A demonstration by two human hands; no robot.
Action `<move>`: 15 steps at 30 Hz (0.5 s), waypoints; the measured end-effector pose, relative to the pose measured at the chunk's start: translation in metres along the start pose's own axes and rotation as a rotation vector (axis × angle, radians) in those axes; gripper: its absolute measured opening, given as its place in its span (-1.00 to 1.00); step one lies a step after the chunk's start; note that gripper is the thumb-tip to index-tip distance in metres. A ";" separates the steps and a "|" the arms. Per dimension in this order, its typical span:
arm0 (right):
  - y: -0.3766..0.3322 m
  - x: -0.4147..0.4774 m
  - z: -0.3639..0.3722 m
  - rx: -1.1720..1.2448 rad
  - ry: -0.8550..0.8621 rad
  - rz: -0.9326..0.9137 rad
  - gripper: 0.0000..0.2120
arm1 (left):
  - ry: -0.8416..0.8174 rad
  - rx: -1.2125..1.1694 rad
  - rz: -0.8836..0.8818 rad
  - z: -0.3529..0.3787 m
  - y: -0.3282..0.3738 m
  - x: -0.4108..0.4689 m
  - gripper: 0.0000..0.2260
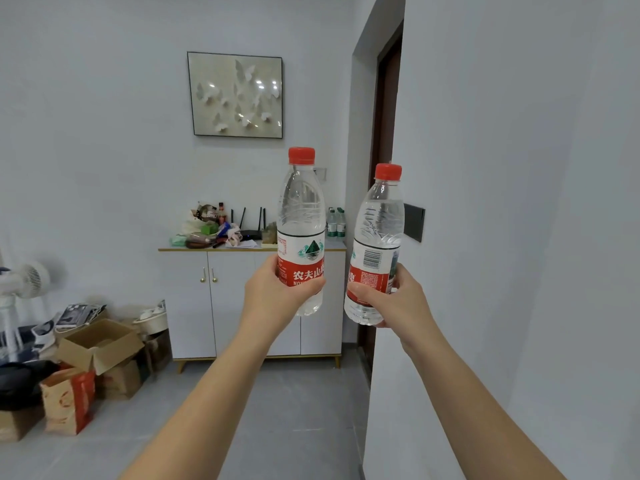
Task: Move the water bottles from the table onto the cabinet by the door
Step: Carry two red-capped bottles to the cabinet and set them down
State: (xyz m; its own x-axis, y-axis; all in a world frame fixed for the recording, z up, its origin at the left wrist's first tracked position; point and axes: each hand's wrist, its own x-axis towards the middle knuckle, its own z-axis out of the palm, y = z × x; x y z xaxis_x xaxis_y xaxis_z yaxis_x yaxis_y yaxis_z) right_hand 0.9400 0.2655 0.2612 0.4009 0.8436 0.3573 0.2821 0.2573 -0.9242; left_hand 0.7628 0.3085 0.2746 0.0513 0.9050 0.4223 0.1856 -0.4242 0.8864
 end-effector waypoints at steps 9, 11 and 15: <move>0.057 0.106 0.028 0.042 0.014 -0.028 -0.47 | 0.030 -0.003 -0.022 0.041 -0.060 0.094 -0.45; 0.075 0.138 0.036 0.037 0.009 -0.037 -0.46 | 0.050 -0.004 -0.030 0.055 -0.077 0.120 -0.45; 0.097 0.201 0.049 0.030 -0.002 -0.023 -0.43 | 0.084 0.004 -0.054 0.076 -0.100 0.176 -0.51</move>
State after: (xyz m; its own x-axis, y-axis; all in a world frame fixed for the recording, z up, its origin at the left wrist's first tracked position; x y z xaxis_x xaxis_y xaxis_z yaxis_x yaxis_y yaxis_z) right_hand 1.0055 0.4833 0.2368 0.3929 0.8384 0.3779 0.2651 0.2902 -0.9195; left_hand 0.8280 0.5131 0.2456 -0.0412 0.9204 0.3887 0.1898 -0.3747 0.9075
